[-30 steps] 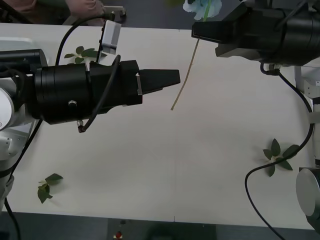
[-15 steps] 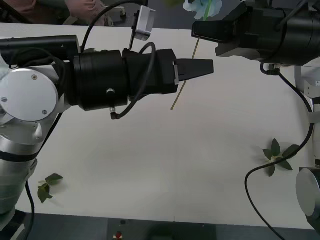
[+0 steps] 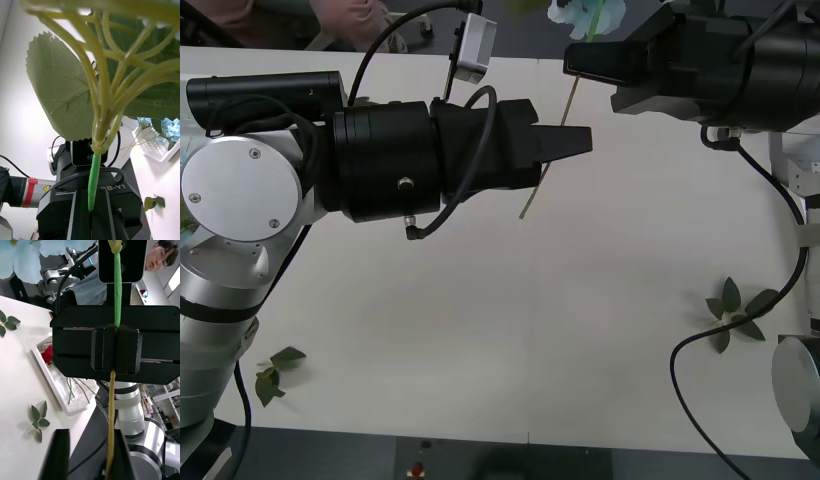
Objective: Put the red flowers into the right box and the blue flowers into the left box
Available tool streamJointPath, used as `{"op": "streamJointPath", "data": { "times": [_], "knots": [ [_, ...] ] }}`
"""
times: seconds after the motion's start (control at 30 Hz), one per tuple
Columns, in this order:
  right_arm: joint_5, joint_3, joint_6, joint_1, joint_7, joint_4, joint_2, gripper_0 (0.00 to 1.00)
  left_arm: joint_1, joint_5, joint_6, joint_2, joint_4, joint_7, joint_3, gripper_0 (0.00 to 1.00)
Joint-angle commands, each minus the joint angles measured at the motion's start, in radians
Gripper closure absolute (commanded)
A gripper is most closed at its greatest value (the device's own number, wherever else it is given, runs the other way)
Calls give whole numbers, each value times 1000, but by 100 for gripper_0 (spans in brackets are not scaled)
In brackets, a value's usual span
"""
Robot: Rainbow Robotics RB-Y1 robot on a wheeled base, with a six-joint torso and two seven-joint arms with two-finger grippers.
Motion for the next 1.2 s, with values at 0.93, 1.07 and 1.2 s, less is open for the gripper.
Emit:
{"op": "streamJointPath", "data": {
  "times": [0.93, 1.07, 1.2],
  "knots": [
    [-9, -15, -2, -34, 8, -24, 9, 0, -17, -6, 22, 63, -22, 63, 116, 100],
    [-9, -15, -2, -34, 8, -24, 9, 0, -15, 34, 157, 103, -18, 64, 260, 100],
    [-9, -15, -2, -34, 8, -24, 9, 0, -14, 134, 286, 165, 45, 55, 391, 100]
  ]
}}
